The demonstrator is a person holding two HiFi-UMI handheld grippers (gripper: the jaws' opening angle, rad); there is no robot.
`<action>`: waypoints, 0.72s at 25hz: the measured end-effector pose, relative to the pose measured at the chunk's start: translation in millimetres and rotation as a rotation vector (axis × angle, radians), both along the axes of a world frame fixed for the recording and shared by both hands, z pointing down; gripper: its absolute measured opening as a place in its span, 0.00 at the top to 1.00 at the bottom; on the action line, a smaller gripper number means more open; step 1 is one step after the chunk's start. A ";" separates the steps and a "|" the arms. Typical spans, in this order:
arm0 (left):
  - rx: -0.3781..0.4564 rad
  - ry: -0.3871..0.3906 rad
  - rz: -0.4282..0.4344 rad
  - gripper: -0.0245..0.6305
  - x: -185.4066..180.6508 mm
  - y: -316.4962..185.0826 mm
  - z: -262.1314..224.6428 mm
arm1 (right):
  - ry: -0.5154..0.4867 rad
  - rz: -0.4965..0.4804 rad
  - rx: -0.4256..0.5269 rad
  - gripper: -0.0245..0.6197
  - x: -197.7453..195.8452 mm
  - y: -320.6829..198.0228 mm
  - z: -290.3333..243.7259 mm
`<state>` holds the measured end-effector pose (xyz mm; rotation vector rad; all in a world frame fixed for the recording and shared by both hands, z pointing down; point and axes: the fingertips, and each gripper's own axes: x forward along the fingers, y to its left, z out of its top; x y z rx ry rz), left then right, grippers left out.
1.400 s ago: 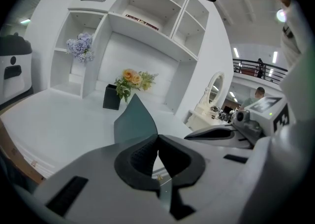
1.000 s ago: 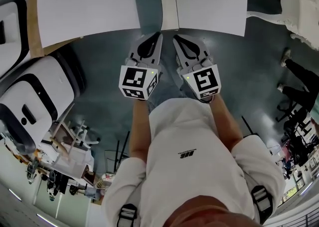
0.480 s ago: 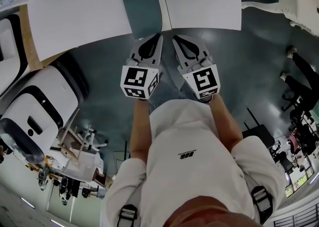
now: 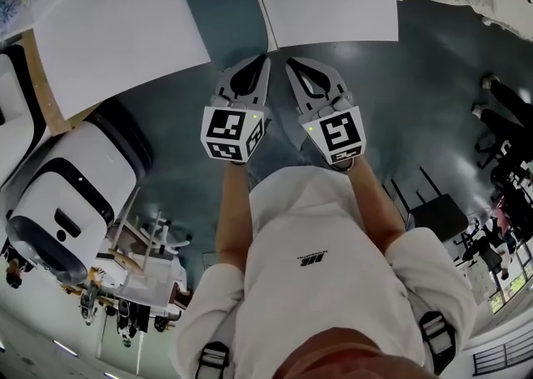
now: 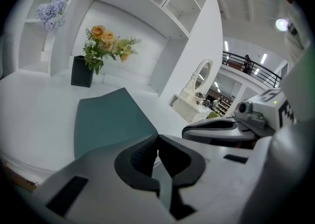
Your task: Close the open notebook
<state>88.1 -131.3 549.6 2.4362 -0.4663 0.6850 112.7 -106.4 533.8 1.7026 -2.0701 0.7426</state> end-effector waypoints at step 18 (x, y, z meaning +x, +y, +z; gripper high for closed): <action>-0.035 -0.022 0.081 0.96 16.3 4.4 24.8 | -0.007 0.090 -0.028 0.97 15.8 4.4 17.3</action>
